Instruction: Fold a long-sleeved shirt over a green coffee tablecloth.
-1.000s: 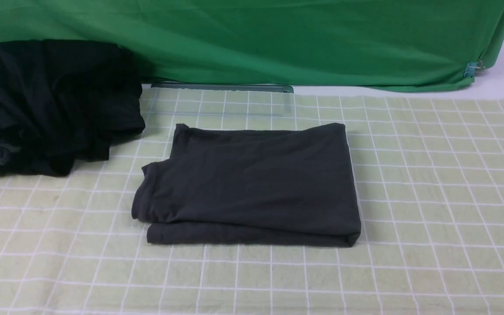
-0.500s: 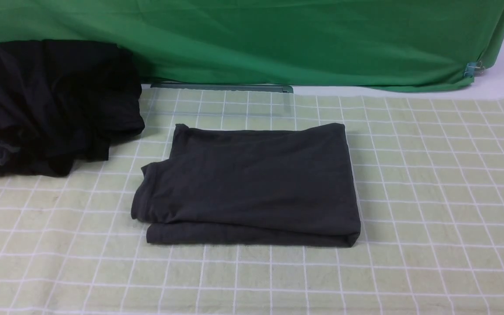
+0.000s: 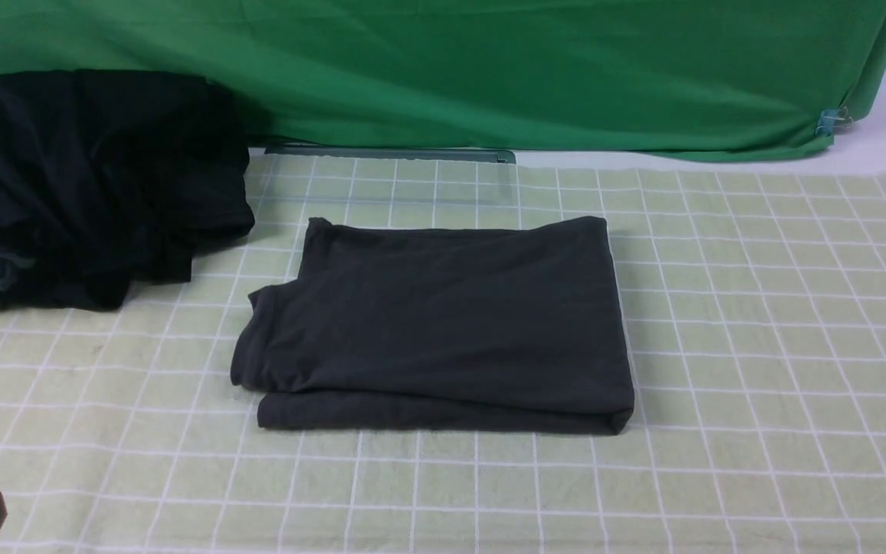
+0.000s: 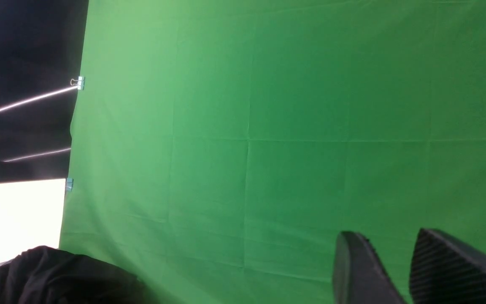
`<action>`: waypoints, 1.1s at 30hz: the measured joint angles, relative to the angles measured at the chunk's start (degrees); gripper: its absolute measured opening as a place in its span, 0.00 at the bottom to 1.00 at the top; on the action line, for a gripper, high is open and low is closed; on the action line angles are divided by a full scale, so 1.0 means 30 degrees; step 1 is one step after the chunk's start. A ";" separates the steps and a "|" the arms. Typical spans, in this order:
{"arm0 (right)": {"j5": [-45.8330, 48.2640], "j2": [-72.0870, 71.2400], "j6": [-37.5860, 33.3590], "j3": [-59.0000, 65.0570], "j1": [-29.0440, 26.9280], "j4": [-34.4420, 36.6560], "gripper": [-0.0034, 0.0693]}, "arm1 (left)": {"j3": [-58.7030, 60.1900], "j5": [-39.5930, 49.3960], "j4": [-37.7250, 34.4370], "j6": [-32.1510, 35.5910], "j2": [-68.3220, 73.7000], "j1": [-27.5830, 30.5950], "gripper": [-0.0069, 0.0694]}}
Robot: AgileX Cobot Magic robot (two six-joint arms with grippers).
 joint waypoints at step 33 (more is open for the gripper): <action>0.4192 -0.2603 -0.2865 0.5863 -0.7409 0.0000 0.38 | 0.0000 0.0000 0.0000 0.0004 -0.0016 0.0000 0.09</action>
